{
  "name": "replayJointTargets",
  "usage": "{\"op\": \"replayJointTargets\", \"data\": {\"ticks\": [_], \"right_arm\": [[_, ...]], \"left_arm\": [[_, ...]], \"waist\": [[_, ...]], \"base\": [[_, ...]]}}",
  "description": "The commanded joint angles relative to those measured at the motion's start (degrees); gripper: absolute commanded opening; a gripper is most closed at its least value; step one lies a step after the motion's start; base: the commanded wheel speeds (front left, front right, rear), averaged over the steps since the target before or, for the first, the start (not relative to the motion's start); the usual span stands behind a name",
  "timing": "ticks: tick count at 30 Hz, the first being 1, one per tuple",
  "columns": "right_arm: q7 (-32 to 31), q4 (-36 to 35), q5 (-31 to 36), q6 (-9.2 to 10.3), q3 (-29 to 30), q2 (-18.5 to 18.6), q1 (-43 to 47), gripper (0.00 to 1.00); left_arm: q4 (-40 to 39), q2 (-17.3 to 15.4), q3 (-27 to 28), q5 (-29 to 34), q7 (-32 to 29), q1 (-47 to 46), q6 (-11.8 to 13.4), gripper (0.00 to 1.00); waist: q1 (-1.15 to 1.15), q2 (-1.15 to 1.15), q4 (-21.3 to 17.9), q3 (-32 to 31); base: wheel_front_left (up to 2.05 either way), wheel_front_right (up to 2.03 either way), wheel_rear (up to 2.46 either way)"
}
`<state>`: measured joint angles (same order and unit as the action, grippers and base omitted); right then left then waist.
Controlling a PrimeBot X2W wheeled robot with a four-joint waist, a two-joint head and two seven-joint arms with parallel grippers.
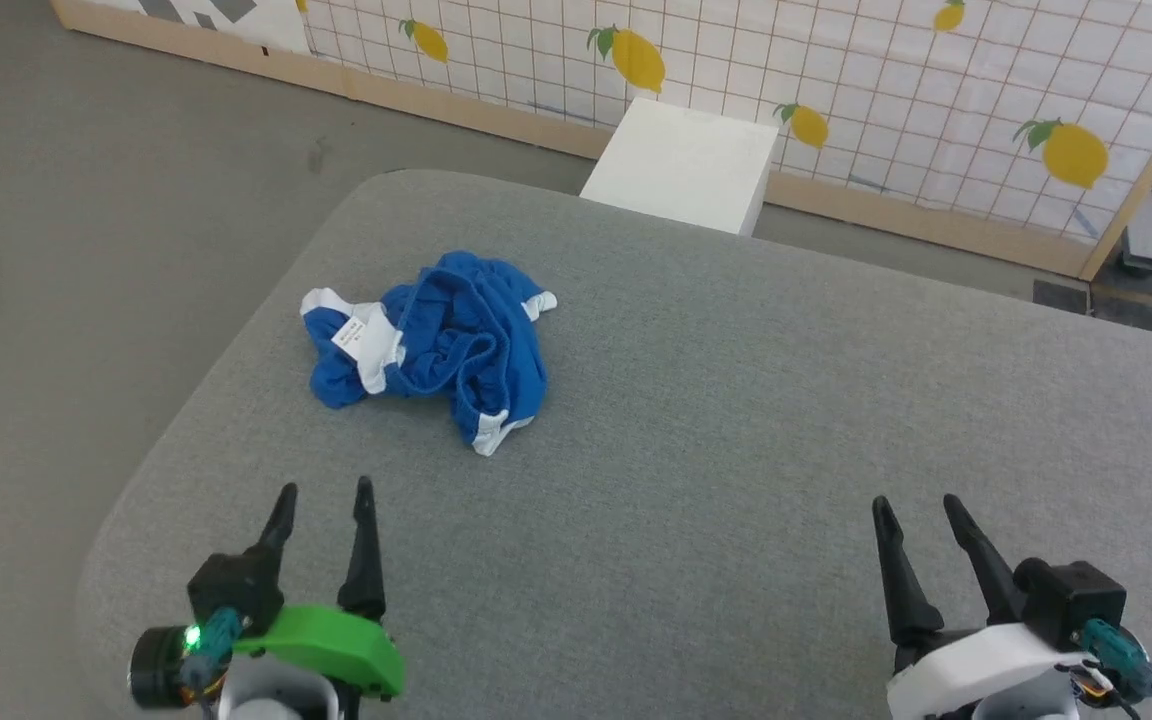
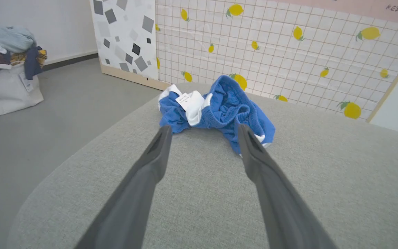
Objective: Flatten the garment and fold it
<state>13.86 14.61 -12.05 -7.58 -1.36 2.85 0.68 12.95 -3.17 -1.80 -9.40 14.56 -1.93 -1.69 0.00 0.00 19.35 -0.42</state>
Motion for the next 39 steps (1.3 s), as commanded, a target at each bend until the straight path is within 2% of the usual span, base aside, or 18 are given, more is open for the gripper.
{"op": "replayJointTargets", "data": {"ticks": [1, 7, 10, 15, 20, 23, 26, 27, 28, 29, 32, 39], "right_arm": [[-0.3, -0.5, 0.5, 0.09, 0.0, 0.0, -1.3, 1.00], [-2.2, -3.0, 2.3, 0.09, 0.1, 0.0, -3.6, 1.00], [-3.7, -4.9, 3.7, 0.09, 0.3, 0.0, -5.4, 1.00], [-5.4, -8.2, 5.7, 0.09, 1.5, 0.0, -7.6, 1.00], [-5.9, -9.7, 6.4, 0.09, 2.7, 0.0, -7.6, 1.00], [-5.8, -10.1, 6.0, 0.09, 2.8, 0.0, -7.5, 1.00], [-5.5, -10.0, 5.5, 0.09, 2.4, 0.0, -7.9, 1.00], [-5.3, -9.9, 5.2, 0.09, 2.2, 0.0, -8.0, 1.00], [-5.2, -9.7, 5.1, 0.09, 2.1, 0.0, -8.2, 1.00], [-5.0, -9.5, 4.9, 0.09, 2.1, 0.0, -8.3, 1.00], [-4.6, -8.5, 4.5, 0.09, 1.6, 0.0, -8.6, 1.00], [-2.8, -5.5, 2.6, 0.09, 0.4, 0.0, -8.8, 1.00]], "left_arm": [[1.3, -0.2, -0.3, -0.7, -0.4, -2.9, -1.0, 1.00], [9.7, -3.4, 0.1, -4.8, -10.3, -19.3, -4.0, 1.00], [16.4, -5.8, 0.1, -8.3, -19.1, -29.2, -5.0, 1.00], [27.5, -9.9, 1.7, -12.4, -34.0, -41.3, -5.2, 1.00], [34.9, -11.3, 1.4, -13.5, -45.3, -45.7, -3.7, 1.00], [37.6, -11.3, 1.8, -13.8, -47.3, -46.0, -1.9, 1.00], [39.6, -11.9, 1.0, -11.9, -46.5, -45.4, 1.9, 1.00], [39.8, -11.8, 1.2, -11.9, -45.5, -45.3, 2.6, 0.48], [39.6, -11.6, 1.4, -11.9, -44.1, -45.2, 2.8, 0.36], [39.3, -11.3, 1.3, -11.9, -42.8, -45.3, 2.7, 0.00], [37.7, -10.2, 0.9, -12.0, -37.8, -46.4, 1.5, 0.00], [31.1, -7.9, -1.2, -12.7, -28.5, -52.4, -3.6, 0.00]], "waist": [[0.00, 0.00, -0.5, 0.9], [0.00, 0.00, -3.0, 6.5], [0.00, 0.00, -5.3, 10.9], [0.00, 0.00, -9.3, 17.6], [0.00, 0.00, -11.2, 20.9], [0.00, 0.00, -11.6, 21.6], [0.00, 0.00, -11.7, 21.8], [0.00, 0.00, -11.7, 21.6], [0.00, 0.00, -11.6, 21.5], [0.00, 0.00, -11.4, 21.3], [0.00, 0.00, -10.9, 20.1], [0.00, 0.00, -12.3, 14.7]], "base": [[0.00, 0.00, 0.00], [0.00, 0.00, 0.00], [0.00, 0.00, 0.00], [0.00, 0.00, 0.00], [0.00, 0.00, 0.00], [0.00, 0.00, 0.00], [0.00, 0.00, 0.00], [0.00, 0.00, 0.00], [0.00, 0.00, 0.00], [0.00, 0.00, 0.00], [0.00, 0.00, 0.00], [0.00, 0.00, 0.00]]}}
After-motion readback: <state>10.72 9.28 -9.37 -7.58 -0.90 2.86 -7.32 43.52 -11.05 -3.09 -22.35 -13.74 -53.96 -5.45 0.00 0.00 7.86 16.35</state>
